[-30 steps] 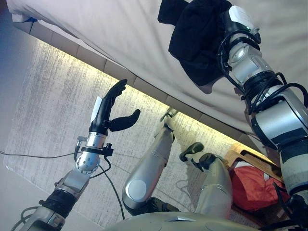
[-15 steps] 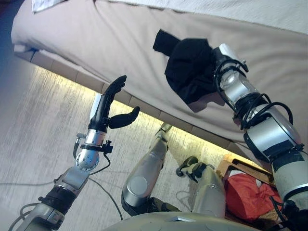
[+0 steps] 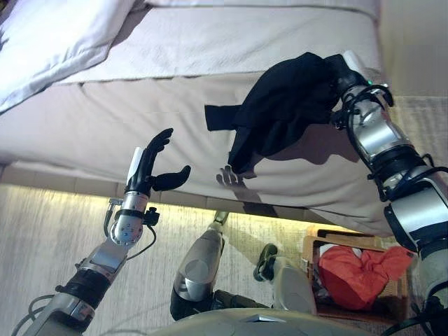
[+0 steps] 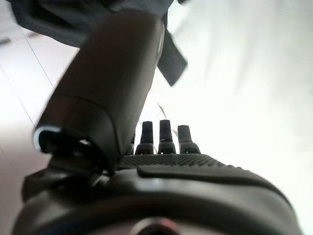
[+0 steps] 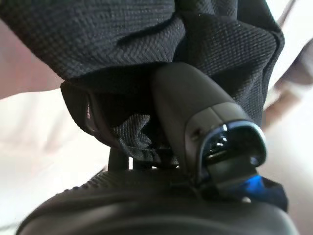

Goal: Pick up the clothes from the bed and place them into the basket

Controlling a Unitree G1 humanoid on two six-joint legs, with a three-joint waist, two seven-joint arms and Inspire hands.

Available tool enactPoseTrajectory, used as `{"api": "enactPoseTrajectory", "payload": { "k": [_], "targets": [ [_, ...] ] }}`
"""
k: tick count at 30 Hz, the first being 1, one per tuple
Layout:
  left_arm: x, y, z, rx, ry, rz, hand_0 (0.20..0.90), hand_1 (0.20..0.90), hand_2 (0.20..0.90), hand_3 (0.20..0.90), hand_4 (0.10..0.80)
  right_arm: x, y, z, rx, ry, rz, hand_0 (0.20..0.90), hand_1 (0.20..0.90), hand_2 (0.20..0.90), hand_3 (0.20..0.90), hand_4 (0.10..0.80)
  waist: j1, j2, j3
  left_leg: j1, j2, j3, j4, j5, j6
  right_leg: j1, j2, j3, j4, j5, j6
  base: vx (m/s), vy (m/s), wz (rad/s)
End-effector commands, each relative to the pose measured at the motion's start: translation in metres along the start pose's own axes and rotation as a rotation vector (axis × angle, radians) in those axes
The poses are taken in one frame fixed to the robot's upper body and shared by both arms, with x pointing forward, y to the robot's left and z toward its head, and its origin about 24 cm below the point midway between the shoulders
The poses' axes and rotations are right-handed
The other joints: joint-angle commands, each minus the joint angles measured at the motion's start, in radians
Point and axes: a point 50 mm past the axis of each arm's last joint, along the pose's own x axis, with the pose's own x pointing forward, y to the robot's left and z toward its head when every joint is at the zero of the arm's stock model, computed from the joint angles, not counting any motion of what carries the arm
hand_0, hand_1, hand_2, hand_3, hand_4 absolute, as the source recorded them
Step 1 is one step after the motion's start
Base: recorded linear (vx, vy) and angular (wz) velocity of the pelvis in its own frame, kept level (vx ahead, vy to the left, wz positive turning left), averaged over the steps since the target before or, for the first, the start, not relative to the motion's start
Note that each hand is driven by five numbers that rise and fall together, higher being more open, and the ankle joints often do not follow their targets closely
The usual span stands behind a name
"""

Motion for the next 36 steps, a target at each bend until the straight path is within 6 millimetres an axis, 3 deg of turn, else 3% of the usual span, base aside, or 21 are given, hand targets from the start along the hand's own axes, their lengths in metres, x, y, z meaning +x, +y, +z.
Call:
{"api": "enactPoseTrajectory", "payload": {
  "k": [1, 14, 20, 28, 36],
  "targets": [
    [0.001, -0.001, 0.002, -0.038, -0.021, 0.043, 0.9, 0.9, 0.9, 0.9, 0.8, -0.008, -0.043, 0.001, -0.072, -0.12, -0.11, 0.3, 0.3, 0.3, 0.2, 0.1, -0.104, -0.046, -0.26, 0.076, -0.042, 0.043, 0.038, -0.185, 0.06, 0.059, 0.075, 0.007, -0.23, 0.165, -0.042, 0.036, -0.045, -0.41],
    [0.003, -0.011, -0.02, -0.073, 0.084, -0.007, 0.9, 0.9, 0.9, 0.9, 0.8, -0.043, -0.088, -0.044, -0.108, -0.043, -0.232, 0.3, 0.3, 0.3, 0.2, 0.1, -0.26, -0.052, -0.381, 0.196, 0.011, 0.147, -0.156, -0.149, 0.033, 0.105, 0.105, 0.149, -0.38, 0.251, 0.002, -0.01, -0.04, -0.37],
    [0.006, -0.016, -0.024, -0.094, 0.107, -0.004, 0.9, 0.9, 0.9, 0.9, 0.8, -0.058, -0.096, -0.06, -0.098, -0.005, -0.245, 0.3, 0.3, 0.3, 0.2, 0.1, -0.33, -0.05, -0.403, 0.206, 0.027, 0.205, -0.156, -0.165, 0.03, 0.09, 0.118, 0.21, -0.404, 0.269, 0.011, -0.027, -0.007, -0.31],
    [0.005, -0.025, -0.029, -0.101, 0.131, -0.041, 0.9, 0.9, 0.9, 0.9, 0.8, -0.075, -0.089, -0.087, -0.076, 0.069, -0.2, 0.3, 0.3, 0.3, 0.2, 0.1, -0.389, -0.051, -0.411, 0.22, 0.044, 0.271, -0.156, -0.174, 0.026, 0.07, 0.136, 0.269, -0.411, 0.28, 0.014, 0.001, -0.027, -0.31],
    [0.013, -0.037, -0.021, -0.087, 0.117, -0.085, 0.9, 0.9, 0.9, 0.9, 0.8, -0.089, -0.053, -0.115, -0.005, 0.166, -0.12, 0.3, 0.3, 0.3, 0.2, 0.1, -0.426, -0.039, -0.393, 0.22, 0.047, 0.304, -0.147, -0.179, 0.027, 0.049, 0.144, 0.294, -0.401, 0.286, 0.018, -0.002, -0.036, -0.15]
  ]
}}
